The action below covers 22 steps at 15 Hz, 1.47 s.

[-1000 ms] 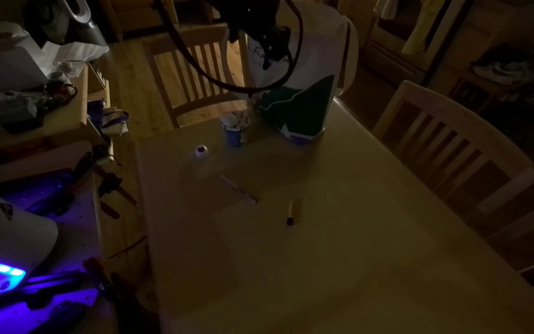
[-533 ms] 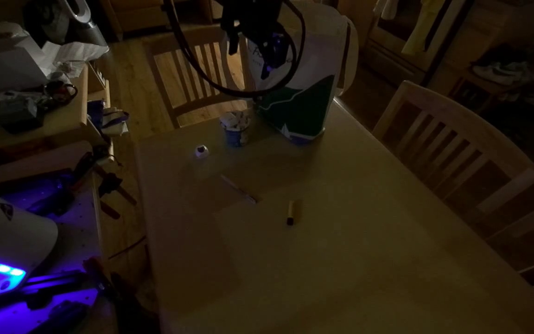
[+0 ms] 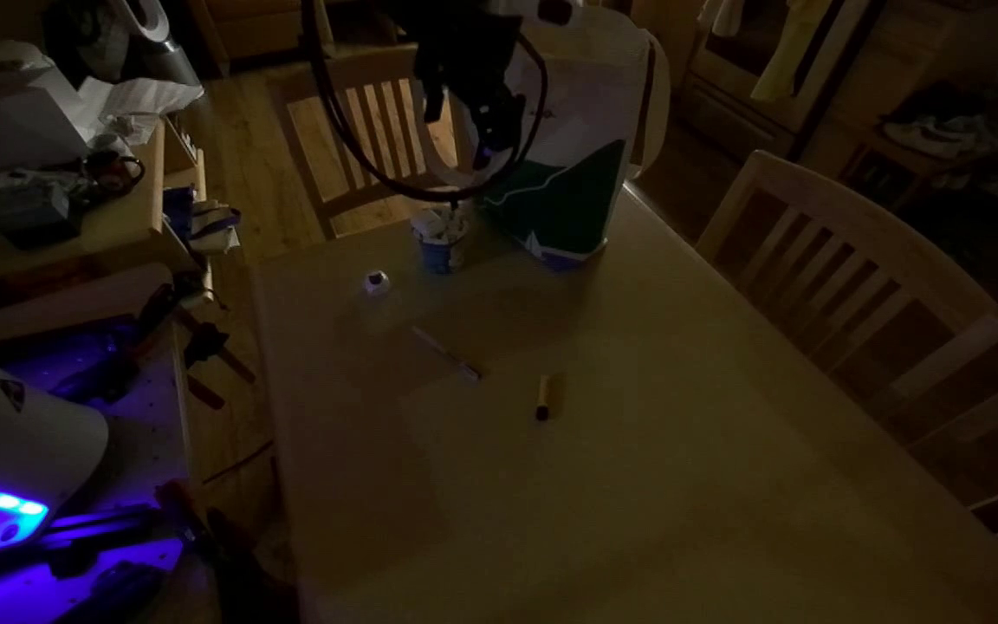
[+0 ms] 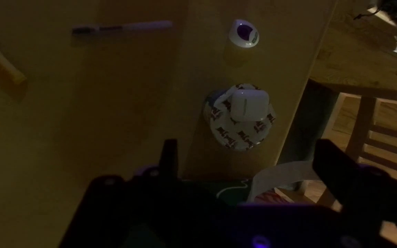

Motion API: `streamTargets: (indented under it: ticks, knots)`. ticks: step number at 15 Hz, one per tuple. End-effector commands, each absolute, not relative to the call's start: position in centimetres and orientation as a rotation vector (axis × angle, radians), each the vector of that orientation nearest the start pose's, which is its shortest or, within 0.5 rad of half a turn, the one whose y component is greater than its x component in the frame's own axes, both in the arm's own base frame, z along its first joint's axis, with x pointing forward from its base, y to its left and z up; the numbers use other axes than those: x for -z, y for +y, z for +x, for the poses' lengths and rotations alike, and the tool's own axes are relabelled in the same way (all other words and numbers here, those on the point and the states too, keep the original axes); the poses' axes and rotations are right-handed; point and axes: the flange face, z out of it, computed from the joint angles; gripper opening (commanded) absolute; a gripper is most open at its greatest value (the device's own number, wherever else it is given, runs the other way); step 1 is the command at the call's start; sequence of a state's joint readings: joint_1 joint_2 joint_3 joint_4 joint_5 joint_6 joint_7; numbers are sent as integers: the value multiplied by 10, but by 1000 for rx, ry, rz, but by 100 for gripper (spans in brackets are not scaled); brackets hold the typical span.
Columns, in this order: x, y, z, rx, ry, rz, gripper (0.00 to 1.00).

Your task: Put the airpods case in the bag

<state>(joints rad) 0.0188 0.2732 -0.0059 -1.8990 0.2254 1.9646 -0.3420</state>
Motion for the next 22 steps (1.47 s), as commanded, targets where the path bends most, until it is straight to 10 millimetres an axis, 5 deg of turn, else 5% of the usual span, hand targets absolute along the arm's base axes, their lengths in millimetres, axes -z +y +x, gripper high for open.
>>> streamTargets:
  ticks: [1,4,5,13,18,22]
  knots:
    - [-300,49,606,-351,-275,-2882,100]
    - [-270,70,609,-423,-340,-2865,100]
    - [-280,60,600,-406,-320,-2857,100]
    - [-253,79,618,-443,-141,-3001,100]
    - [-237,104,620,-408,-201,-2937,100]
    - [-233,102,614,-401,-229,-2979,100]
